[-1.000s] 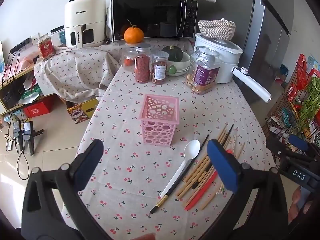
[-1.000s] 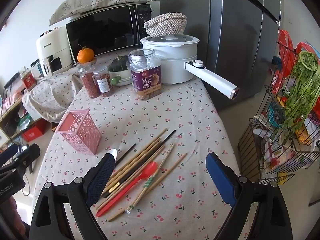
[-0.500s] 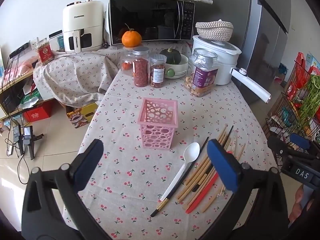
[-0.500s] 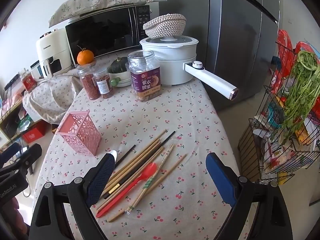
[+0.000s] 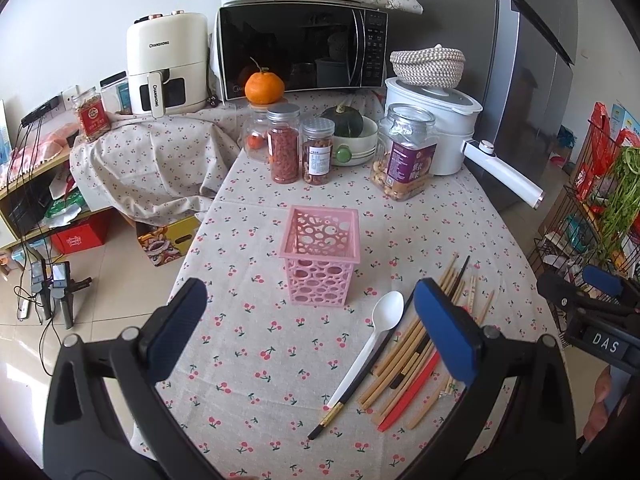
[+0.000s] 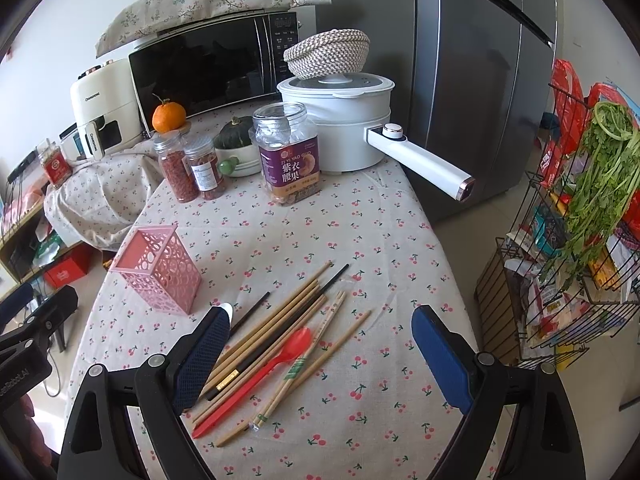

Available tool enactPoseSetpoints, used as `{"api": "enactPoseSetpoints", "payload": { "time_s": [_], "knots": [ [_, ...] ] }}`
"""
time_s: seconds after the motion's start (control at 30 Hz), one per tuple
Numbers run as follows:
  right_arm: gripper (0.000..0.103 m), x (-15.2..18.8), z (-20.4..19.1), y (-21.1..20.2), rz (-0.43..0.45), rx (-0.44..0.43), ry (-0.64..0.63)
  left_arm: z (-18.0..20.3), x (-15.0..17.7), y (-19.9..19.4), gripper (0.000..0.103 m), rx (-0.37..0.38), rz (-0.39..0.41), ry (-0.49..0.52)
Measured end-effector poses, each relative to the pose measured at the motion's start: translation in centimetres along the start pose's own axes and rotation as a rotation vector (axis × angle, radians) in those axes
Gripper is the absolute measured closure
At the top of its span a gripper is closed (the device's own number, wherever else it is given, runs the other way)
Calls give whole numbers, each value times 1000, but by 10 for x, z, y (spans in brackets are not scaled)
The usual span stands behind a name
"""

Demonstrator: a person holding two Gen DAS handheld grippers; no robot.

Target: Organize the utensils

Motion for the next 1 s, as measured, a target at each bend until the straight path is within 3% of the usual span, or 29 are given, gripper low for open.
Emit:
{"api": "enactPoseSetpoints", "payload": {
  "time_s": [1.0],
  "knots": [
    [9, -3, -1, 5, -13, 2, 0, -2, 2, 0, 0, 9, 4, 13]
  ]
}}
Point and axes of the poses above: each gripper's, at about its wrist camera, not at the fingertips, and y roughly the way its jaws point, z to its right, x to its underside, the point moved 3 cm from there along y, roughly the way its jaws point, and after that the axes turned 1 degree about -x, right-handed, at the moved point
